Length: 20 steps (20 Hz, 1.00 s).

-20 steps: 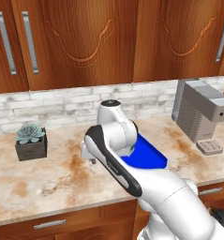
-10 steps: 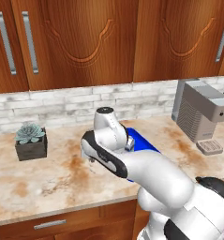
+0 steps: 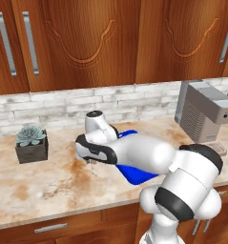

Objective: Take out the milk from the fridge and place it on the tray on the counter. Then take the sugar cube near the tray and place it in the tray.

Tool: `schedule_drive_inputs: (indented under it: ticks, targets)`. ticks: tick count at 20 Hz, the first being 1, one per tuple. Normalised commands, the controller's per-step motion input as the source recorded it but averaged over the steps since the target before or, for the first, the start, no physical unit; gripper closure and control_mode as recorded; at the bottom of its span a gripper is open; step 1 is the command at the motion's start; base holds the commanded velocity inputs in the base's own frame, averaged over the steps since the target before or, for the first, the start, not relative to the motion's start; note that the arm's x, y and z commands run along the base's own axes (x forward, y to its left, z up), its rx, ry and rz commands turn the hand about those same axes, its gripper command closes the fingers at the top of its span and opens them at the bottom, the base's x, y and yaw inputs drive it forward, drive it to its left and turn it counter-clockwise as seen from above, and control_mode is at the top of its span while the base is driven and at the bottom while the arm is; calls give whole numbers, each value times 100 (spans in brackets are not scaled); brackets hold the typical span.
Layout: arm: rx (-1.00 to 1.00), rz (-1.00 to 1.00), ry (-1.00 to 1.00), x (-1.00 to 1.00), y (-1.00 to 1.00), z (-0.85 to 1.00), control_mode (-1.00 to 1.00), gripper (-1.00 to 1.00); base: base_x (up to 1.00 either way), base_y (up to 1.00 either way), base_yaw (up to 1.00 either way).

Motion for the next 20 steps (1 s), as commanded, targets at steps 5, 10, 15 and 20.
schedule_drive_inputs:
  ticks: [5, 10, 15, 20]
  targets:
    - [0, -8, 8, 34, 0, -25, -100, -100, 0, 0, 0]
    - [0, -4, 0, 23, 0, -20, -100, -100, 0, 0, 0]
    - [0, -2, 1, 21, 1, -23, -100, -100, 0, 0, 0]
    - [0, -1, 1, 17, 0, -24, -100, -100, 0, 0, 0]
